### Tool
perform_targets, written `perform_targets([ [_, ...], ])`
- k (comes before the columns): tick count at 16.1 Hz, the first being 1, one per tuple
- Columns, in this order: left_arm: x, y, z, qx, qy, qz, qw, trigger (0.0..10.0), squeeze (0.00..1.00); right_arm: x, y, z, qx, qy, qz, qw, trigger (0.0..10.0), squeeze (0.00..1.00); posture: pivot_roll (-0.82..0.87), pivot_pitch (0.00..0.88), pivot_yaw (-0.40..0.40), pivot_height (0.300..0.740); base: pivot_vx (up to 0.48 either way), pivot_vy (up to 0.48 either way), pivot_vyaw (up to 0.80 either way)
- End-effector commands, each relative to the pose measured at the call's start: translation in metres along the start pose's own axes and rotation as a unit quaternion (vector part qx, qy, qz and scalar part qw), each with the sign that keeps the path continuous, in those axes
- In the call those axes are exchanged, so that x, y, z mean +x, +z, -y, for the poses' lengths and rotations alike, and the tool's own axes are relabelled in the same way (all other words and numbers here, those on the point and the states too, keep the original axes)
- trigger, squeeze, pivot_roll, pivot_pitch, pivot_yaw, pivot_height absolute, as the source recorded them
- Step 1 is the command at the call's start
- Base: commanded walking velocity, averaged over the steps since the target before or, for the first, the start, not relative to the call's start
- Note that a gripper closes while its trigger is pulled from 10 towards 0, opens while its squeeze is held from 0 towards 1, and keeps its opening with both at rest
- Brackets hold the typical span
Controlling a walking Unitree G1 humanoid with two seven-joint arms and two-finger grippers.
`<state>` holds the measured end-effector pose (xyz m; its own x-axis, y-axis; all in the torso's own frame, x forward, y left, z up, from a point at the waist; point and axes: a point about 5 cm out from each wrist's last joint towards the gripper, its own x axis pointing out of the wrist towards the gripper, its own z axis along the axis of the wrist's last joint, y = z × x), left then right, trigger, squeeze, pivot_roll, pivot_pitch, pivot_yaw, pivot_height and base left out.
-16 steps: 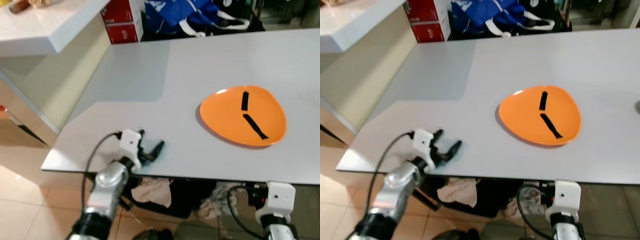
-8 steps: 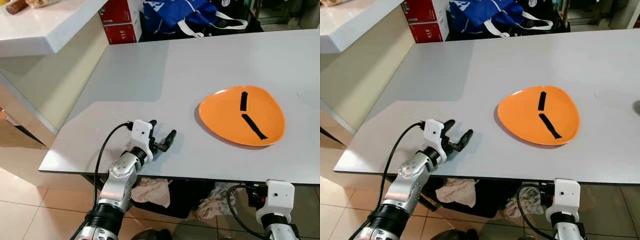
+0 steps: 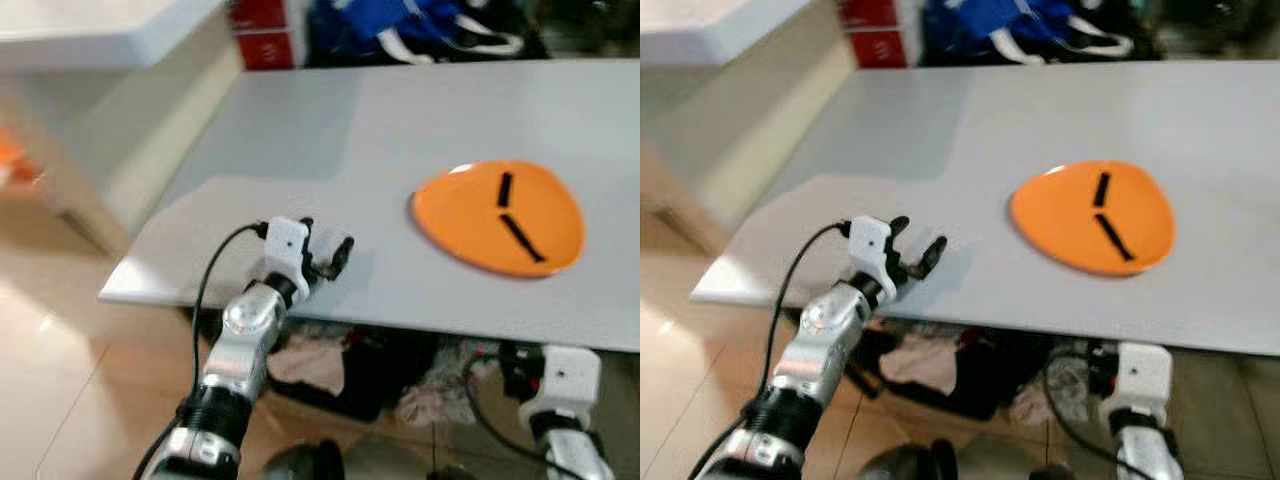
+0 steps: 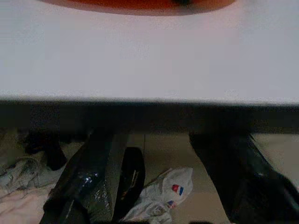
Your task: Setting the table
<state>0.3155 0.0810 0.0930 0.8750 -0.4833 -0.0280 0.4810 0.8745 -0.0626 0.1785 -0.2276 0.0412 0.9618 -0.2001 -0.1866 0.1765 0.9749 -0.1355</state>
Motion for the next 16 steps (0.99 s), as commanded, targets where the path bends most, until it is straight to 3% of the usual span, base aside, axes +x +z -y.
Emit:
perform_targets([
  [1,0.000,0.004,-0.007,0.007,0.012,0.006,1.000,10.0,0.00,-0.002,0.012,-0.005,0.004,0.006,0.043,0.999,10.0,0.00,-0.15,0.000,0.129,0.735,0.000,0.000,0.00],
  [6,0.001,0.005,-0.003,0.010,0.001,0.007,1.000,10.0,0.00,-0.002,-0.002,-0.003,0.003,0.009,0.028,1.000,10.0,0.00,-0.15,0.000,0.135,0.735,0.000,0.000,0.00],
  [12,-0.007,-0.005,-0.002,0.012,-0.009,-0.010,1.000,10.0,0.00,0.000,-0.013,-0.001,0.005,0.009,0.023,1.000,10.0,0.00,-0.14,0.000,0.141,0.735,0.000,0.000,0.00],
  [16,-0.006,0.001,-0.003,0.015,-0.005,0.001,1.000,10.0,0.00,0.003,-0.014,-0.001,0.006,0.015,0.029,0.999,10.0,0.00,-0.14,0.000,0.141,0.735,0.000,0.000,0.00],
])
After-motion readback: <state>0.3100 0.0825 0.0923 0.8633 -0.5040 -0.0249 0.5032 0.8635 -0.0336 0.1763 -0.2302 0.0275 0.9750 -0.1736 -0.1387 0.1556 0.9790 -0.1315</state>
